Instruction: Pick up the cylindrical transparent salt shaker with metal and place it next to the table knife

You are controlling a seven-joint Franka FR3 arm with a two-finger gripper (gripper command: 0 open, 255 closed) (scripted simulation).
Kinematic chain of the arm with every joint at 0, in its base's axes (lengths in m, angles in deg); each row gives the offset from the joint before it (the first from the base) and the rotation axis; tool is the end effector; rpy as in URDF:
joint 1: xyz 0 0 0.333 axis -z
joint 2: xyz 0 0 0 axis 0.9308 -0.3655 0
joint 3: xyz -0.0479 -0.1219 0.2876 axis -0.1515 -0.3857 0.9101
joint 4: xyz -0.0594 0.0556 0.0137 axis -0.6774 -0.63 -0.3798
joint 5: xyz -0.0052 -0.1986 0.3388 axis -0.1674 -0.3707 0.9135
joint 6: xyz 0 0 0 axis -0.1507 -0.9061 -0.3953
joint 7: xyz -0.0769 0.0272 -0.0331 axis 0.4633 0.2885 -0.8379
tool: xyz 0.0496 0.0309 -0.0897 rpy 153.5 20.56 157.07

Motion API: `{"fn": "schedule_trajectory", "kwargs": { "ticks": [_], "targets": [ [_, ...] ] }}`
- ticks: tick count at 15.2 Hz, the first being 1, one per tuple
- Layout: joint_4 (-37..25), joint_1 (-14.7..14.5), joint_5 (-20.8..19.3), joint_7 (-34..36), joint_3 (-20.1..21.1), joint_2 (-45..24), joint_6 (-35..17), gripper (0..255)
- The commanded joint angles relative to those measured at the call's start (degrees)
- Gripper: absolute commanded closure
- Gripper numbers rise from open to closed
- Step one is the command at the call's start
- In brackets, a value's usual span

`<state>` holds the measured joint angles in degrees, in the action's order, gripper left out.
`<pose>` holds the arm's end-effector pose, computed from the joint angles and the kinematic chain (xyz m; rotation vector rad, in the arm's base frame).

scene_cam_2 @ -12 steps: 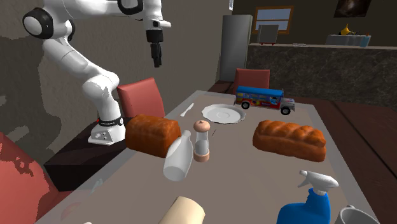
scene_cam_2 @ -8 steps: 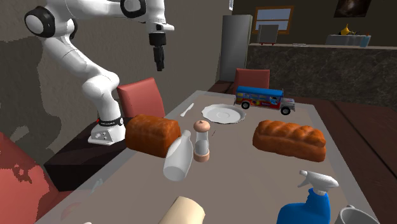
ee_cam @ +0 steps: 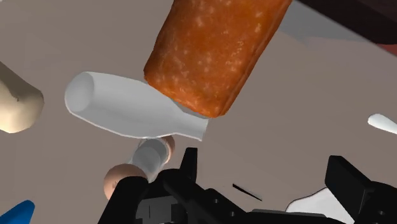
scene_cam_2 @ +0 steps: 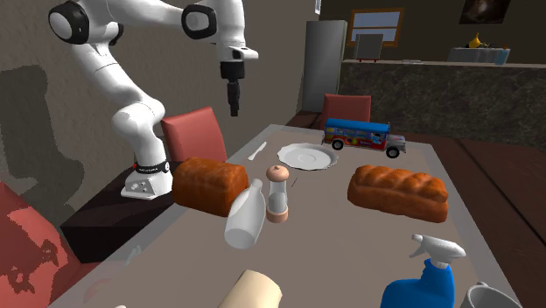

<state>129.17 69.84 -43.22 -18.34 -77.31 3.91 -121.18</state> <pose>0.3933 -0.1078 0.5410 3.0802 0.1553 -0.0041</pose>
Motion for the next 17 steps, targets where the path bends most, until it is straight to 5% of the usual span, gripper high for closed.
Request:
{"fn": "schedule_trajectory", "kwargs": {
  "ticks": [1, 17],
  "targets": [
    [-1.6, 0.4, -0.2, -2.2, -1.9, -3.9, -2.3, 0],
    [-22.0, 4.3, 8.6, -19.4, -11.3, -36.7, -11.4, 0]
  ]
}}
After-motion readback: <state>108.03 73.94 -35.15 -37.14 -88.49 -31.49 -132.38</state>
